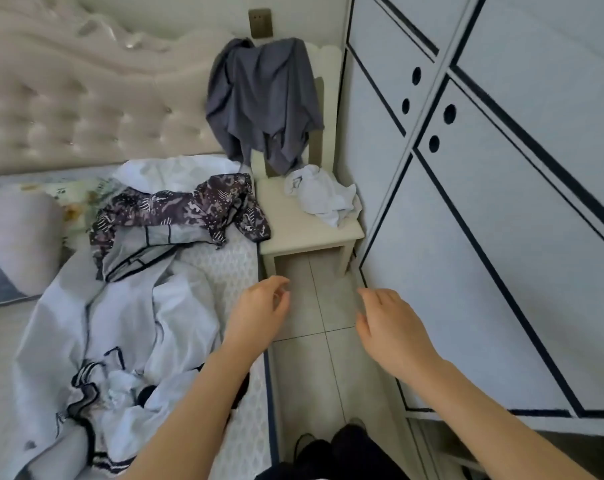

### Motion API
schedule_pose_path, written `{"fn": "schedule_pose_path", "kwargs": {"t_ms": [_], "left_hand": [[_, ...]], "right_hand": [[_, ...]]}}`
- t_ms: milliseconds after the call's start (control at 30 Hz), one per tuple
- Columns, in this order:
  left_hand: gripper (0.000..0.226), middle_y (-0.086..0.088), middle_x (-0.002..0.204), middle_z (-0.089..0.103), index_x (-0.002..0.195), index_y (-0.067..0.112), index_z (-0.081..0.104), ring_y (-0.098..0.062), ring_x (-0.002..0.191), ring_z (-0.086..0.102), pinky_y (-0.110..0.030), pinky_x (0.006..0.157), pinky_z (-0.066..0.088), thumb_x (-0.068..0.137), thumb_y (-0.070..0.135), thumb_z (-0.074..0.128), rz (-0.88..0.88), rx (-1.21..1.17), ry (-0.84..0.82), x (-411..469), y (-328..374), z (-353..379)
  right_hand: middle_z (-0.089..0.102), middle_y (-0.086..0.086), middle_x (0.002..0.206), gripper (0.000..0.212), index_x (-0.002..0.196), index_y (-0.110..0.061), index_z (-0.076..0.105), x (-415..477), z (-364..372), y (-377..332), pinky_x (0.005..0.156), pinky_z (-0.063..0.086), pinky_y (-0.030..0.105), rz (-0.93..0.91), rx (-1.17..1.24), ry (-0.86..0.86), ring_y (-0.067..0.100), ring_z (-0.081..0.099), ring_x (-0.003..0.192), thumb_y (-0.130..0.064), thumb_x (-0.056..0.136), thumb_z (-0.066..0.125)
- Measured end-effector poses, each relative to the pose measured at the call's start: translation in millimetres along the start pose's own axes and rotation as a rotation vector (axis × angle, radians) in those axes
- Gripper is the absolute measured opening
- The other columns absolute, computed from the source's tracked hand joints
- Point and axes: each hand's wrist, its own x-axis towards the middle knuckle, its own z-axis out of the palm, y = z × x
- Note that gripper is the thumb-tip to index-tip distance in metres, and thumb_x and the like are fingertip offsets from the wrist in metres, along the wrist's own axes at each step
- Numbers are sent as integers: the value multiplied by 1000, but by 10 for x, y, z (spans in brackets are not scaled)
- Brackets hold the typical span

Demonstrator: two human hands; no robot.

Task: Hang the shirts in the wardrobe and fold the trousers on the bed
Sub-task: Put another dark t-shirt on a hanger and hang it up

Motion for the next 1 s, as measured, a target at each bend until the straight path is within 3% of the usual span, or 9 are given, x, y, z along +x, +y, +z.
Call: {"fn": "schedule_pose_path", "kwargs": {"t_ms": [233, 367, 500, 767, 933, 1000], "left_hand": [[28, 12, 95, 66, 124, 23, 64, -4, 87, 59, -9, 66, 38, 98, 25, 54, -140, -1, 7, 817, -258, 63], [26, 16, 91, 61, 122, 23, 64, 4, 82, 56, -4, 64, 36, 98, 25, 54, -202, -45, 49, 1501, -260, 92], [28, 16, 92, 60, 125, 22, 63, -2, 86, 58, -19, 73, 44, 98, 25, 54, -268, -84, 53, 2242, -171, 75], [26, 12, 90, 64, 120, 18, 67, -5, 84, 60, -19, 76, 47, 96, 18, 57, -303, -86, 94, 3359, -237, -58], [24, 5, 97, 72, 117, 20, 69, -11, 87, 66, -32, 81, 56, 96, 18, 58, -299, -44, 106, 4069, -486, -390], [22, 4, 98, 73, 114, 20, 70, -13, 87, 67, -30, 78, 55, 95, 17, 58, -272, -19, 119, 4417, -602, -579]], "right_hand": [[58, 4, 119, 35, 128, -11, 50, 1114, 52, 107, 90, 46, 34, -57, -8, -49, 20, 50, 113, -26, 101, 34], [57, 4, 120, 33, 128, -12, 50, 1881, 26, 226, 92, 44, 32, -101, 3, -28, 20, 49, 113, -26, 101, 38], [56, 4, 122, 35, 132, -12, 47, 2673, -122, 377, 92, 44, 32, -136, 12, -50, 20, 48, 115, -27, 102, 37], [58, 5, 117, 32, 126, -11, 51, 4118, -376, 513, 82, 44, 31, -159, 38, -46, 22, 50, 110, -25, 100, 40], [59, 7, 118, 32, 125, -10, 52, 4956, -425, 426, 87, 44, 33, -193, 2, -37, 24, 49, 112, -26, 100, 40], [59, 6, 117, 31, 124, -11, 52, 5291, -450, 358, 85, 41, 30, -207, -16, -21, 23, 49, 110, -26, 100, 41]]}}
